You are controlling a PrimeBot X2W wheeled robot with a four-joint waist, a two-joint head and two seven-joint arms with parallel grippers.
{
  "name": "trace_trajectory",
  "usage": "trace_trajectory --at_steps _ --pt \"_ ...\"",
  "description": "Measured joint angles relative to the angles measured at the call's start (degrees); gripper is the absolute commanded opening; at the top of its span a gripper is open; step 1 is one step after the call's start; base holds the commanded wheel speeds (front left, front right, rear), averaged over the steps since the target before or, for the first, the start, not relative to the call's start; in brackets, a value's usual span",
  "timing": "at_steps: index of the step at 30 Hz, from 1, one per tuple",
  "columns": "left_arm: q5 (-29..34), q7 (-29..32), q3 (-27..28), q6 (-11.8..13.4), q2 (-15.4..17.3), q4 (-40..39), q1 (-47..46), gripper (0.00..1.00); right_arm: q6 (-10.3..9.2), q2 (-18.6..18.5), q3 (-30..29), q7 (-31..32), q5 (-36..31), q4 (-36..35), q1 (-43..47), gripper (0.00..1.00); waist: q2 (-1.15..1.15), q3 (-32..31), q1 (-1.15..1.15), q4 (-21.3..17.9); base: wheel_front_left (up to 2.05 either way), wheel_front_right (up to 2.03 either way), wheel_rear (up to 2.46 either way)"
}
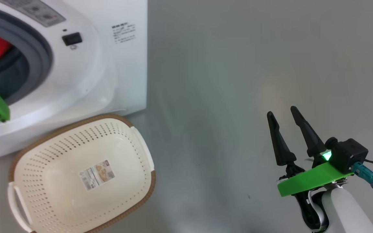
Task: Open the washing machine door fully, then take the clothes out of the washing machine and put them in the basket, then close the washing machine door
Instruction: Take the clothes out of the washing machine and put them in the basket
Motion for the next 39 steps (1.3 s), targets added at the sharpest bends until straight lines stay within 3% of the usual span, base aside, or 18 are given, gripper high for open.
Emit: trace_trajectory --at_steps 14,23,27,39 --pt "-3.4 0.0 5.3 -1.0 -7.0 -15.0 16.3 0.0 0.0 0.0 -0.9 0.0 -2.0 2.0 4.3 1.0 0.0 -7.8 0.0 4.5 0.0 0.0 0.0" --pt "-4.6 0.0 8.5 -1.5 -12.6 -28.7 26.1 0.0 0.0 -0.3 -2.2 0.0 -2.4 2.2 6.9 1.0 0.0 -12.3 0.0 8.6 0.0 0.0 0.0" --pt "-5.6 0.0 7.0 -1.5 -14.4 -36.3 30.7 0.0 0.0 -0.5 -2.3 0.0 -2.5 2.3 7.6 1.0 0.0 -13.9 0.0 10.2 0.0 0.0 0.0" --pt "-5.7 0.0 3.2 -1.5 -15.7 -55.0 39.3 0.0 0.0 -0.8 -2.5 0.0 -2.5 2.1 8.9 1.0 0.0 -15.8 0.0 13.5 0.0 0.0 0.0"
